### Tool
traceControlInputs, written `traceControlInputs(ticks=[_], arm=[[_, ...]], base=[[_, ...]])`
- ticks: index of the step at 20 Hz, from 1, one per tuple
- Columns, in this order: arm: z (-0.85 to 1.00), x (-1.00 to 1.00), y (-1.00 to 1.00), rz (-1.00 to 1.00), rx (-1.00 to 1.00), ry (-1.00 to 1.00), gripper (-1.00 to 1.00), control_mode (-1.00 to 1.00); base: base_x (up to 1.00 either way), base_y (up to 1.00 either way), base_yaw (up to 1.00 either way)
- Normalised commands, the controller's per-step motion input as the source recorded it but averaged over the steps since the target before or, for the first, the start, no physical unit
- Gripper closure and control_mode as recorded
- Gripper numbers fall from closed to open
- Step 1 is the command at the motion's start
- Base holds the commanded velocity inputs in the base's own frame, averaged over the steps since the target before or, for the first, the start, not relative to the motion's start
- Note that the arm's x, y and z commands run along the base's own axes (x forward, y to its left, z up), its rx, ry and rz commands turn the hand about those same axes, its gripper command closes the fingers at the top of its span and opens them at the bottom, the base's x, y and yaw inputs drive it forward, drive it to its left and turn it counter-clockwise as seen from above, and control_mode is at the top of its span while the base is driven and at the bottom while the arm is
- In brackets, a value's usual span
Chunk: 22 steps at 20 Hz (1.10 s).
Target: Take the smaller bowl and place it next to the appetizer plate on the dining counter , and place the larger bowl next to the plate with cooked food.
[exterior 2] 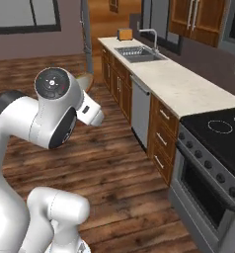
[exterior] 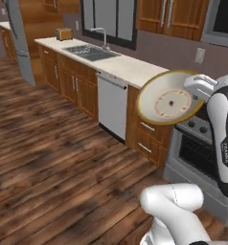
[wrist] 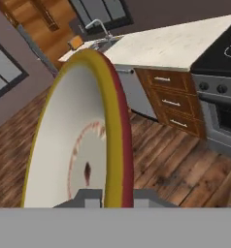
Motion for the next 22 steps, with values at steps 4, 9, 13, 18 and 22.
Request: traceControlInputs(ticks=[4, 9, 13, 18, 22], arm=[[0.0, 0.0, 0.0, 0.0, 0.0, 0.0, 1.0, 1.0], [0.0, 0.0, 0.0, 0.0, 0.0, 0.0, 1.0, 1.0], [0.0, 0.0, 0.0, 0.0, 0.0, 0.0, 1.0, 1.0], [0.0, 0.0, 0.0, 0.0, 0.0, 0.0, 1.0, 1.0], [0.0, 0.0, 0.0, 0.0, 0.0, 0.0, 1.0, 1.0]], base=[[0.07, 0.59, 0.53], [0.1, 0.63, 0.52], [0.19, 0.56, 0.46], [0.39, 0.56, 0.4], [0.71, 0.84, 0.21]])
